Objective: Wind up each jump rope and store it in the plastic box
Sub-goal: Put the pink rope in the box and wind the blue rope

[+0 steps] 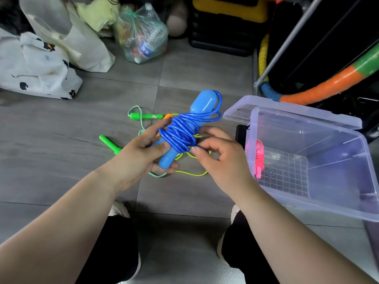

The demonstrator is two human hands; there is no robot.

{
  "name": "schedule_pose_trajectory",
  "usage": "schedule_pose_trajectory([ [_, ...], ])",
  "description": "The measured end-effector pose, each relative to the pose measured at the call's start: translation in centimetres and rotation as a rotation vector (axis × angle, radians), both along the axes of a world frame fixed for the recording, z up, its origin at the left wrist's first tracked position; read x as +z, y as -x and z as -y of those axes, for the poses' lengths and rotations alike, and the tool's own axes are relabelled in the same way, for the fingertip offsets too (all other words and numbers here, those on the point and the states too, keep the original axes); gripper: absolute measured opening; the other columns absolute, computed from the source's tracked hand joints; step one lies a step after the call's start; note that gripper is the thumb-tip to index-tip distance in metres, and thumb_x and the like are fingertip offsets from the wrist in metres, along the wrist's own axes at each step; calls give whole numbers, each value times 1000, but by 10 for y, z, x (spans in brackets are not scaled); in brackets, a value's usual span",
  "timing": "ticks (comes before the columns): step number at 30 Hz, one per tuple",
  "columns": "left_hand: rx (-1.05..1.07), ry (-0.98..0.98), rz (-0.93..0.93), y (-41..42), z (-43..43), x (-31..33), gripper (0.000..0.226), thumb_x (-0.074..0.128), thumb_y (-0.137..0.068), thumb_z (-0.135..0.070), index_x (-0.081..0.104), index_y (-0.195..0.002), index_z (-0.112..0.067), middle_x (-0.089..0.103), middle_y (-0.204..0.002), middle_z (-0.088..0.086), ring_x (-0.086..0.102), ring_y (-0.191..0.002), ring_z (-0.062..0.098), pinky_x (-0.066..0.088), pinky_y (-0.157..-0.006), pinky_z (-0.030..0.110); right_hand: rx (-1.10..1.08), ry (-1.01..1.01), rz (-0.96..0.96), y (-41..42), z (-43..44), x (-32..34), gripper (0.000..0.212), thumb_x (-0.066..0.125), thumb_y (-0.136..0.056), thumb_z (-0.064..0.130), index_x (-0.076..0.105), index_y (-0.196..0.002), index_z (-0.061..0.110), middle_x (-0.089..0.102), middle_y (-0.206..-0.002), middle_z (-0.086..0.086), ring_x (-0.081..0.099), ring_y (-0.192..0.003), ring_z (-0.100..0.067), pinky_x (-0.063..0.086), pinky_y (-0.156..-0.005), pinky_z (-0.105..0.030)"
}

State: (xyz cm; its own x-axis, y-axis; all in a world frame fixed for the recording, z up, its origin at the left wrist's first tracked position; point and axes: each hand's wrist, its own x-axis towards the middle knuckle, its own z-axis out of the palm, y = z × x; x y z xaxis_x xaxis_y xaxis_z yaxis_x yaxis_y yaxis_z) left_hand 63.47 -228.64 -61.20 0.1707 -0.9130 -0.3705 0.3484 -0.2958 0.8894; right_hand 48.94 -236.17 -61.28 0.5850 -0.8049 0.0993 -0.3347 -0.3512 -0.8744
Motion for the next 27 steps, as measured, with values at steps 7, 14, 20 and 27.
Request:
schedule_pose_trajectory([
  [7, -69, -4, 187, -2, -1, -8, 51, 62, -76, -9, 46, -120, -31, 66, -95, -5, 66, -81, 9, 56, -72, 22, 17, -5, -89, -1, 1, 0, 27, 55, -69, 26, 63, -62, 1, 46, -88, 29, 55, -77, -12, 44, -67, -21],
  [14, -123, -141, 390, 7, -1, -3, 78, 70, -55, -18, 34, -124, -21, 65, -99, 6, 63, -86, 18, 51, -84, 33, 95, 37, -192, -2, -4, -1, 23, 52, -70, 32, 62, -65, 11, 49, -93, 16, 50, -63, 8, 35, -62, -10],
  [20, -78, -199, 587, 7, 1, -4, 63, 75, -69, -16, 39, -120, -23, 61, -77, -7, 59, -55, 6, 49, -58, 14, 180, 84, -282, -4, -9, 2, 22, 60, -79, 27, 66, -74, 7, 52, -105, 8, 51, -73, -8, 39, -67, -25],
  [27, 81, -179, 259, -3, 2, 4, 31, 64, -79, -7, 47, -87, -32, 58, -73, -7, 51, -36, 3, 42, -38, 14, 79, -21, -176, -5, -13, 13, 19, 62, -81, 21, 56, -64, 18, 45, -71, 15, 48, -67, 1, 35, -60, -14],
])
